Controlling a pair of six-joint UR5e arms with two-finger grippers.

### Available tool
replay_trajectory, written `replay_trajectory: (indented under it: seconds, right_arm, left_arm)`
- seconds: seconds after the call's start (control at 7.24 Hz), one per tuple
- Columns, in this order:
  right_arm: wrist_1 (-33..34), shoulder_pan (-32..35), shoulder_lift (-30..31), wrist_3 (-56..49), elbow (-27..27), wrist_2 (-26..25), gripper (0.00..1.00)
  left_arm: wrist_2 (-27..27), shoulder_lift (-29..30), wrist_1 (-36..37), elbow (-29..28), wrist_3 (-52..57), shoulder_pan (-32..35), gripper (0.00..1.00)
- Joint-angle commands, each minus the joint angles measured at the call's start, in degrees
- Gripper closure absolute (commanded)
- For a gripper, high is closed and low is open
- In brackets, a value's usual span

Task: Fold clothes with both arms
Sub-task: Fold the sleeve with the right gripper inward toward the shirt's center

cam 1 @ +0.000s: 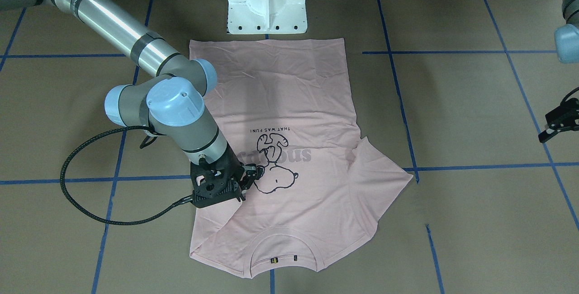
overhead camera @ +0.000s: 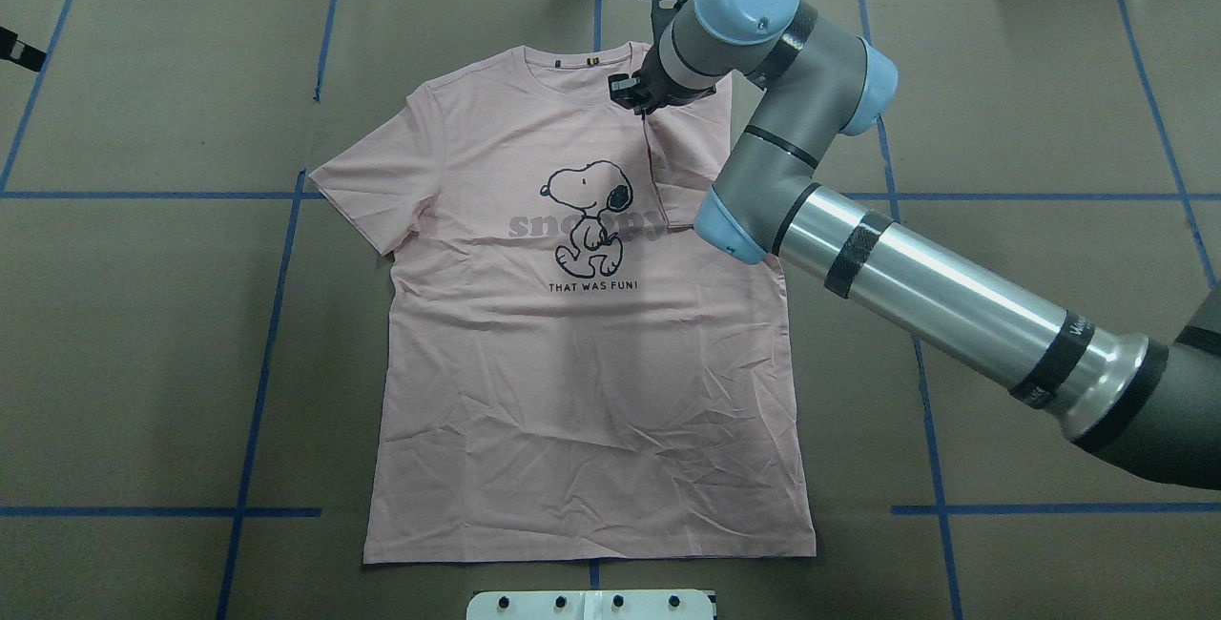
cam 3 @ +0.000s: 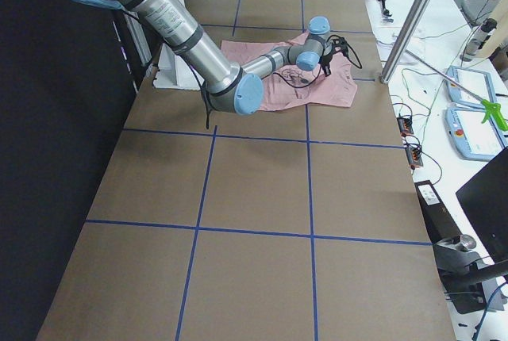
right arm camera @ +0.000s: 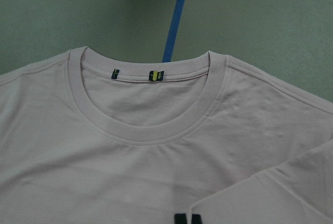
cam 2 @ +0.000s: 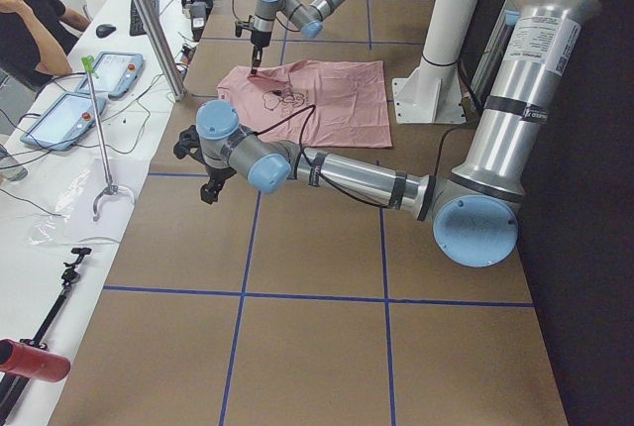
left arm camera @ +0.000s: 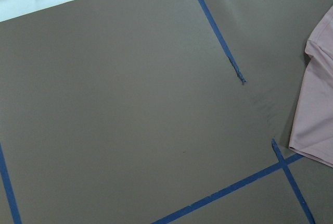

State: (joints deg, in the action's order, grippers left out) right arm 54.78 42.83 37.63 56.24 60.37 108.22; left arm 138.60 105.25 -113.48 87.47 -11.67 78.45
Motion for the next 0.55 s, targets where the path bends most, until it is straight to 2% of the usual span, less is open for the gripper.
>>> replay_trajectory:
  seconds: [0.0,0.14,0.28,0.41]
  right_arm:
    - [-0.1,-1.2,-0.1,0.2,-0.3,-1.9,0.00]
    - [0.0,-1.2,-0.1,2.7,0.2,-1.5,0.00]
    - [0.8,-1.1,0.8,7.1,2.6,1.8,0.00]
    - [4.1,-0.9,3.8,8.0,6.8,6.4,0.00]
  left_arm:
    - [-0.3,0.2,-0.1,0.1,-0.7,0.0,0.00]
    - [-0.5,0.6,-0.3,0.1,-4.8,-0.2,0.00]
    - [-0.7,2.9,-0.7,0.3,-15.4,-0.9,0.00]
    - [-4.9,4.3,-0.7,2.2,-24.7,-5.4,0.00]
